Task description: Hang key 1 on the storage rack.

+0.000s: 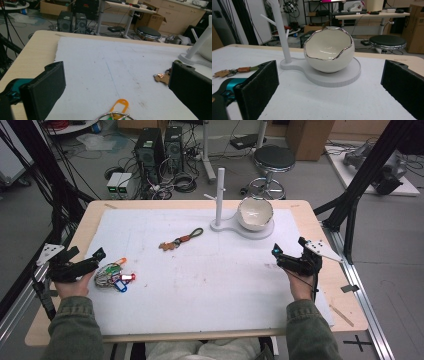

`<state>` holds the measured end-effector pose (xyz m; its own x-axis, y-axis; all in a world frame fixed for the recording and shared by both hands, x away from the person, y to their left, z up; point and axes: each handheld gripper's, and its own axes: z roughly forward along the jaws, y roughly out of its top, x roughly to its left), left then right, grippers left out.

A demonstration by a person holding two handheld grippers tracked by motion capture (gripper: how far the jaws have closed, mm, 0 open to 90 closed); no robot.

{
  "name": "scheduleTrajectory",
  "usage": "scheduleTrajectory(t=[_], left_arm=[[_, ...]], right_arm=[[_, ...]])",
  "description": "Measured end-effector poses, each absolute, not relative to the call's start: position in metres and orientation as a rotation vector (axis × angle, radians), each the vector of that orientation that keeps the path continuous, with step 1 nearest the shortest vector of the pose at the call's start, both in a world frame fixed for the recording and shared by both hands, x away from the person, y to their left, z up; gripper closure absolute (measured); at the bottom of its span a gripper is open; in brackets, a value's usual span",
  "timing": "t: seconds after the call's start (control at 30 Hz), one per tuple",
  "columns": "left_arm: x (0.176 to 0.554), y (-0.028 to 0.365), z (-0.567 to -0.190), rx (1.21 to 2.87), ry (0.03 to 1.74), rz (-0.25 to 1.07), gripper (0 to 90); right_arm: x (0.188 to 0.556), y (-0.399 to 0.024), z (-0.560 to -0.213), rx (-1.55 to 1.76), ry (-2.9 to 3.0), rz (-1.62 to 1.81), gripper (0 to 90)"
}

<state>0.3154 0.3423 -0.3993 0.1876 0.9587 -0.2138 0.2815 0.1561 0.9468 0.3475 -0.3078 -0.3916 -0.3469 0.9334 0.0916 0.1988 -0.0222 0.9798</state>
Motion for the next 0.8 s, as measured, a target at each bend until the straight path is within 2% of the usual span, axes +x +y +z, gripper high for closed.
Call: scheduleTrajectory(t=[0.8], left_arm=[[0.3166,0.3396,-0.3998,1.360,1.315,0.750,1.7]], right_arm=[[0.3497,-0.3056,-0.3942,1.220,1.638,1.420,0.4]])
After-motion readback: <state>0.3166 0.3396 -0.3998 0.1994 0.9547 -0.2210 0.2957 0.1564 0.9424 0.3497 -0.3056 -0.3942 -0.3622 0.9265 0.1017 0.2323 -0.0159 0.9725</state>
